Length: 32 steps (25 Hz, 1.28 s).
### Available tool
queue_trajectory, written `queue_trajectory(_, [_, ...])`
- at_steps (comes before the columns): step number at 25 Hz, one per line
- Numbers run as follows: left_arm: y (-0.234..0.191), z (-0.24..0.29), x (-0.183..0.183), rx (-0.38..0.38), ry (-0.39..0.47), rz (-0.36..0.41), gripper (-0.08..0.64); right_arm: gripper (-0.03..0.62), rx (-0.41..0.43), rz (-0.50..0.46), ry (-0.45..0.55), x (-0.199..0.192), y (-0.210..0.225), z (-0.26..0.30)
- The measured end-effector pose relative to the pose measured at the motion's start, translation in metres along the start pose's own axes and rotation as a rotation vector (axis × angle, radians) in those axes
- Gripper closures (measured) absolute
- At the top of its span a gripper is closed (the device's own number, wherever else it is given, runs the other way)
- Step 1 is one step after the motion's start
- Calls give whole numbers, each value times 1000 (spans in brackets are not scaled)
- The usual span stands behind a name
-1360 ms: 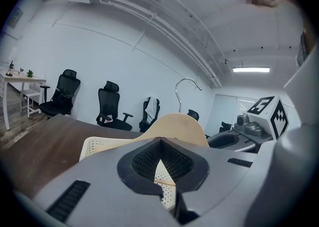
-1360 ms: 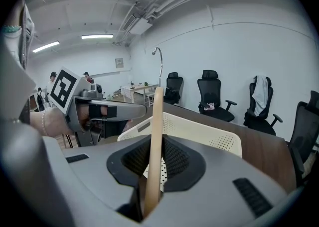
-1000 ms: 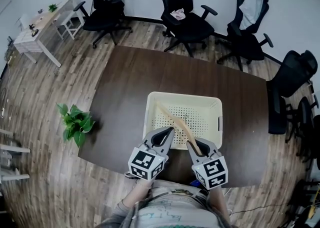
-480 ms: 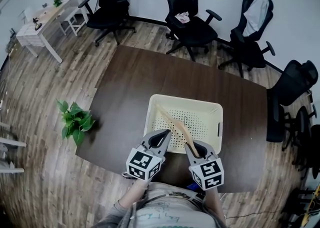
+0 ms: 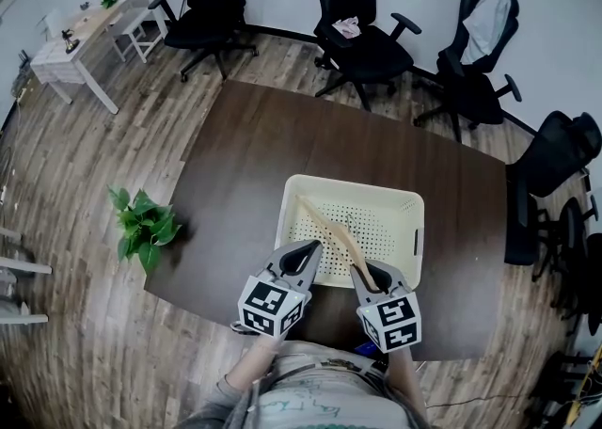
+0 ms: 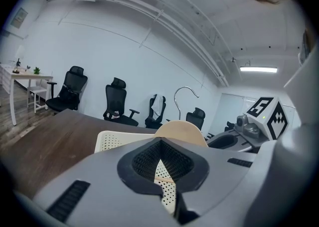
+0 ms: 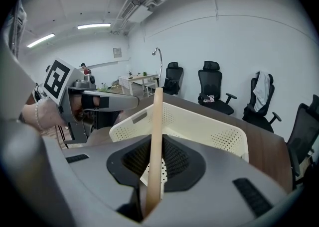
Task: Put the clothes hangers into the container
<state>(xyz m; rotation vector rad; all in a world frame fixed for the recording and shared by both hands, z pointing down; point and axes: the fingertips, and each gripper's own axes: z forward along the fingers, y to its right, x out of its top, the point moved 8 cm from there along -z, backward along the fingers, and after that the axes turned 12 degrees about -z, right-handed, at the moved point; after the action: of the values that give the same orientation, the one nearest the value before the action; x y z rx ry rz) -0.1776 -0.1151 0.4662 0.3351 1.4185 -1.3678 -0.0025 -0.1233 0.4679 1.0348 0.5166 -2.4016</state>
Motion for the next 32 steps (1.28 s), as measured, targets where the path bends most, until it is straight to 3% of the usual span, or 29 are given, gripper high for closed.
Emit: queue_trajectory(32, [-22,16,-10,14,-51,-28,549,532,25,-18,-59,3,10,26])
